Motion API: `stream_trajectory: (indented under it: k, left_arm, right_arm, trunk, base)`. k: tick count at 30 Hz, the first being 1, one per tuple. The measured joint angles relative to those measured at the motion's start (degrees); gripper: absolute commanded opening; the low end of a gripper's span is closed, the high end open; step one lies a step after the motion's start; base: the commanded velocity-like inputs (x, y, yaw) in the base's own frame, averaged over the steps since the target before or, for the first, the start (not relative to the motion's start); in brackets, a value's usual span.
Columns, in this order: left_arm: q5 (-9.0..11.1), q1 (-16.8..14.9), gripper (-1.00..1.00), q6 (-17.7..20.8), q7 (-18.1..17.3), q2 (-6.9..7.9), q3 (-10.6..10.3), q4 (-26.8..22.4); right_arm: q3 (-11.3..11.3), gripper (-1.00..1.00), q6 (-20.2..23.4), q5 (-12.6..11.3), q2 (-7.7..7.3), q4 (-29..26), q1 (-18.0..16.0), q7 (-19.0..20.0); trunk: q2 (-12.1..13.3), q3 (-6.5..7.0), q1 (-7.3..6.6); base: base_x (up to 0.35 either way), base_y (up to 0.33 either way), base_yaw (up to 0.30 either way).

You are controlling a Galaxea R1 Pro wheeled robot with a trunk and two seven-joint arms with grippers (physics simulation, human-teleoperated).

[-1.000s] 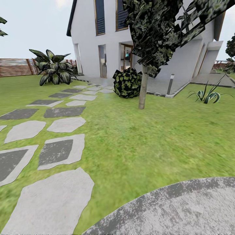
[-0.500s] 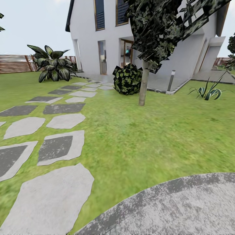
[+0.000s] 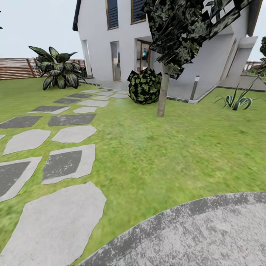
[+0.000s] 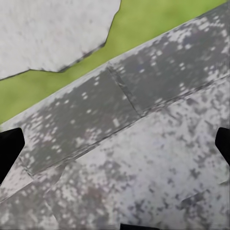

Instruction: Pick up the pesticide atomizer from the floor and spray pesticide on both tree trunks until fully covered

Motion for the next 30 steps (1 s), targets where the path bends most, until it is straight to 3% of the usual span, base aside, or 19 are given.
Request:
stream_trajectory:
  k: [8, 16, 30]
  left_arm:
    - [0.07, 0.0, 1.0, 0.0, 0.0, -0.01, 0.02, -0.06]
    - [0.08, 0.0, 1.0, 0.0, 0.0, 0.0, 0.06, -0.07]
    - [0.08, -0.02, 1.0, -0.01, 0.0, 0.06, 0.12, -0.05]
  right_arm:
    - [0.0, 1.0, 0.0, 0.0, 0.0, 0.0, 0.0, 0.0]
    - [-0.05, 1.0, -0.01, 0.0, 0.0, 0.02, -0.02, 0.03]
    - [-0.03, 1.0, -0.01, 0.0, 0.0, 0.01, 0.01, 0.01]
  trunk:
    - [0.0, -0.73, 0.01]
    - [0.0, -0.99, 0.02]
    - [0.0, -1.0, 0.0]
  base:
    - [-0.021, 0.014, 0.0]
    - [-0.193, 0.176, -0.023]
    - [-0.152, 0.262, -0.271]
